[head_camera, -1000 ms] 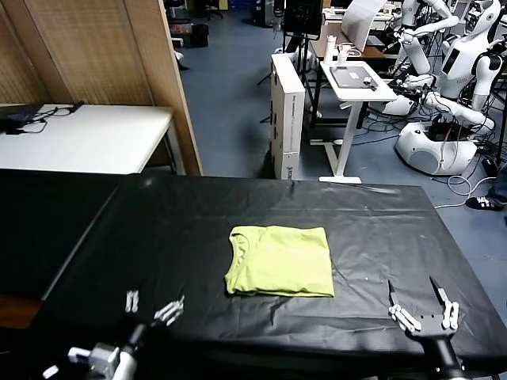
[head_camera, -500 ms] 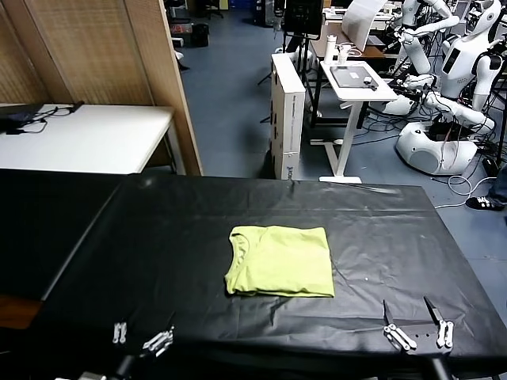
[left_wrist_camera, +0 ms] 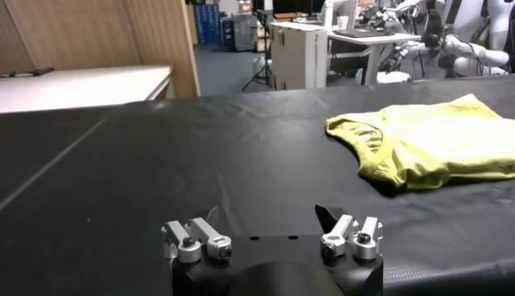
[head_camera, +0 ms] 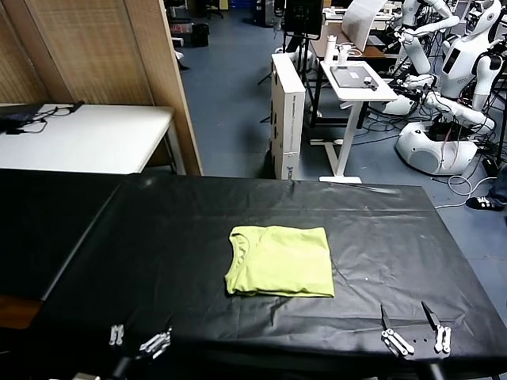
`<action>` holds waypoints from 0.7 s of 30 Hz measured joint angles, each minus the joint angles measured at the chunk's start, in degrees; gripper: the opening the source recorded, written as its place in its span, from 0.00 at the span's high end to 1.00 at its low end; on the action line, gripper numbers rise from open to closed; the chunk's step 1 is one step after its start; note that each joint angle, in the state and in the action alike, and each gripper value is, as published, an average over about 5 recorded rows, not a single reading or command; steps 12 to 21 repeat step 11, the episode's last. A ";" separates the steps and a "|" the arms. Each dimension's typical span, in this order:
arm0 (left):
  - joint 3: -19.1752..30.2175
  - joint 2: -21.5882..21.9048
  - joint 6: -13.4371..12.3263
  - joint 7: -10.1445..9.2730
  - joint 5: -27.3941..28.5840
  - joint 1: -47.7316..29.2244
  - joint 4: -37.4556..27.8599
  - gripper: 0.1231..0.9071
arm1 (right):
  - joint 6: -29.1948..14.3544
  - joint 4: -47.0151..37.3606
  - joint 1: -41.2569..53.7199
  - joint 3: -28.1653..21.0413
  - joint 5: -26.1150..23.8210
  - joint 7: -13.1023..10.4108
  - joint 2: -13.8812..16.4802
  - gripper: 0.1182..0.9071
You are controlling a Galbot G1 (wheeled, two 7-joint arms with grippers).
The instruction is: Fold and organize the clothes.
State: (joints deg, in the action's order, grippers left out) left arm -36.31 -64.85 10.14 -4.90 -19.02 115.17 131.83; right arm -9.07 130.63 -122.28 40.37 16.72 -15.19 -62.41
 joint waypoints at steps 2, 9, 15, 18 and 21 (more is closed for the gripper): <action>-0.42 0.19 0.42 0.11 -0.44 0.18 0.41 0.00 | 0.81 0.23 -0.33 -0.27 0.12 -0.40 -0.01 0.00; -1.88 0.69 1.09 0.83 -0.90 0.98 1.52 0.00 | 2.01 0.46 -1.13 -1.70 0.36 -1.22 -0.17 0.00; -2.01 0.70 1.10 0.92 -0.91 1.05 1.63 0.00 | 1.99 0.46 -1.21 -1.89 0.36 -1.30 -0.24 0.00; -2.01 0.70 1.10 0.92 -0.91 1.05 1.63 0.00 | 1.99 0.46 -1.21 -1.89 0.36 -1.30 -0.24 0.00; -2.01 0.70 1.10 0.92 -0.91 1.05 1.63 0.00 | 1.99 0.46 -1.21 -1.89 0.36 -1.30 -0.24 0.00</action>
